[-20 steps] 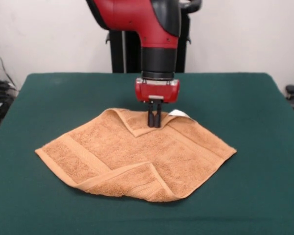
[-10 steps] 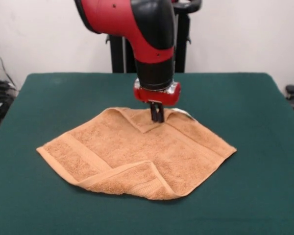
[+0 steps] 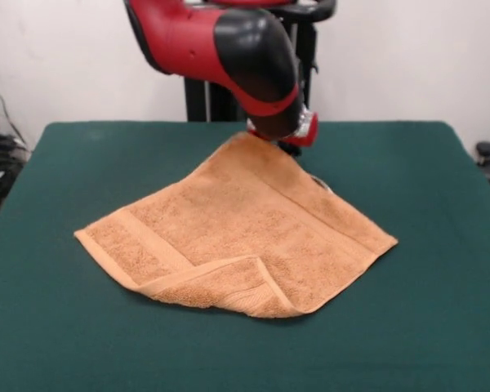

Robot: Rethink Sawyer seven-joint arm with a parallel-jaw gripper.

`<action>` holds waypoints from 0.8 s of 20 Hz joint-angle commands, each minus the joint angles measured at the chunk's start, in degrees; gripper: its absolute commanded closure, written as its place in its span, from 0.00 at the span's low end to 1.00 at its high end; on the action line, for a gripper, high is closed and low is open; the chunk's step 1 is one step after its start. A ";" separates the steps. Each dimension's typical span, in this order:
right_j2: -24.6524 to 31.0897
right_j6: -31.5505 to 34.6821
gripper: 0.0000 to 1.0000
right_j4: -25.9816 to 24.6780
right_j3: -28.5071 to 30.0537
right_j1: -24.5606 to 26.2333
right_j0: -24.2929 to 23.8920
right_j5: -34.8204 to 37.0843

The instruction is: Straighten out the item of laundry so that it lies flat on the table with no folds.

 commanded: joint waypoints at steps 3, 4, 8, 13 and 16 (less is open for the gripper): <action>3.31 11.37 1.00 2.14 6.78 4.31 4.17 4.37; 3.64 11.53 1.00 2.52 7.51 4.04 4.35 3.77; 5.23 12.22 1.00 4.13 8.60 4.86 5.51 0.25; 7.99 12.43 1.00 2.05 11.22 3.68 6.02 -21.92; 4.99 17.02 1.00 -5.47 12.47 -0.74 10.62 -46.39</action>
